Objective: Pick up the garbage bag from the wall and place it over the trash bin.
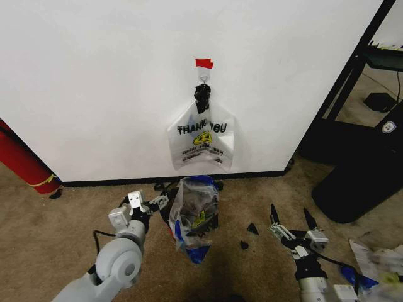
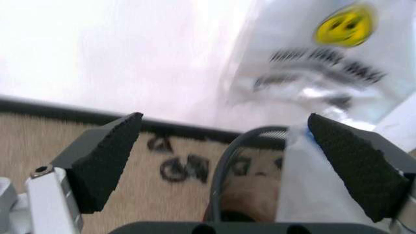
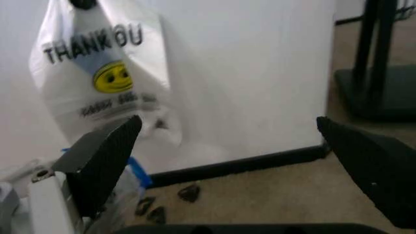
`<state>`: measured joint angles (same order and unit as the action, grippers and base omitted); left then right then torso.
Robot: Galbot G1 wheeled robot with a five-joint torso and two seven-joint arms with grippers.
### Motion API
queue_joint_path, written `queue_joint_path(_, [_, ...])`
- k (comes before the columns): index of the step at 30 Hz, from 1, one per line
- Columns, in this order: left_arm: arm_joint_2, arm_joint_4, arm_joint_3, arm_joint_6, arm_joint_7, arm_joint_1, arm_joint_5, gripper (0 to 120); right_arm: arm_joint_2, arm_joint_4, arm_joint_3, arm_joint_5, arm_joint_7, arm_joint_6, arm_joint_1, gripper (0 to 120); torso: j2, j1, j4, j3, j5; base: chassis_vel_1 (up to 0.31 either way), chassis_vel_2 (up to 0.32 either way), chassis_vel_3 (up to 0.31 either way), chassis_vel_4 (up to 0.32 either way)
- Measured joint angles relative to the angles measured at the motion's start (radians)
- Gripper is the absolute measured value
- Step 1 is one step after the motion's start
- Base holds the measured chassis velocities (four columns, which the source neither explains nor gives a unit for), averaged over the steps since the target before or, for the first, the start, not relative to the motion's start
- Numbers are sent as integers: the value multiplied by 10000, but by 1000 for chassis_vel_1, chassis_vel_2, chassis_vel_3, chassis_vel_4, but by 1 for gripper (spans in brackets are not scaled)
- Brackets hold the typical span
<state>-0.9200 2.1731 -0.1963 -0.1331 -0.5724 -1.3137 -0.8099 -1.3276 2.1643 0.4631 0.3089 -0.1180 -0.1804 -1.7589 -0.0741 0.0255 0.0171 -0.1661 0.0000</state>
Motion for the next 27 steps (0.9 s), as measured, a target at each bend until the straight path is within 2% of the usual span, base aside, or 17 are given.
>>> queue_joint_path(3, [90, 458, 0, 126, 270, -171, 458, 100, 439, -182, -692, 314, -373, 719, 904, 100, 0, 0, -6, 0, 5, 0, 0, 0, 0])
queue_joint_path(5, [165, 544, 132, 77, 337, -64, 627, 100, 734, -201, -1060, 940, -644, 1438, 1458, 100, 0, 0, 8, -1, -2, 0, 0, 0, 0])
queue_joint_path(6, [203, 602, 147, 58, 369, -61, 719, 100, 936, -223, -1294, 1304, -868, 1888, 1834, 100, 0, 1, 8, -1, -1, 0, 0, 0, 0])
queue_joint_path(7, [203, 602, 147, 58, 369, -61, 719, 100, 936, -223, -1294, 1304, -868, 1888, 1834, 100, 0, 1, 8, -1, -1, 0, 0, 0, 0])
queue_joint_path(9, [259, 758, 128, 20, 389, -122, 828, 100, 1320, -244, -1781, 2008, -1338, 2905, 2550, 100, 0, 1, -4, -1, 3, 0, 0, 0, 0])
queue_joint_path(13, [307, 903, 91, -20, 392, -179, 859, 100, 1766, -252, -2483, 3128, -2347, 4637, 3758, 100, 0, 1, 5, -1, -1, 0, 0, 0, 0])
queue_joint_path(14, [307, 903, 91, -20, 392, -179, 859, 100, 1766, -252, -2483, 3128, -2347, 4637, 3758, 100, 0, 1, 5, -1, -1, 0, 0, 0, 0])
queue_joint_path(17, [283, 920, 46, -28, 388, -200, 861, 100, 1843, -482, -3183, 4139, -3348, 6229, 5041, 100, 0, 1, -3, -1, 1, 0, 0, 0, 0])
queue_joint_path(19, [234, 894, 57, -39, 382, -179, 861, 100, 1801, -668, -3511, 4531, -3754, 6893, 5650, 100, 1, 1, -1, -2, 0, 0, 0, 0, 0])
queue_joint_path(27, [103, 751, 168, -55, 400, -80, 838, 100, 1402, -1327, -4214, 5335, -4660, 8033, 6714, 100, 1, 1, 1, -1, 0, 0, 0, 0, 0])
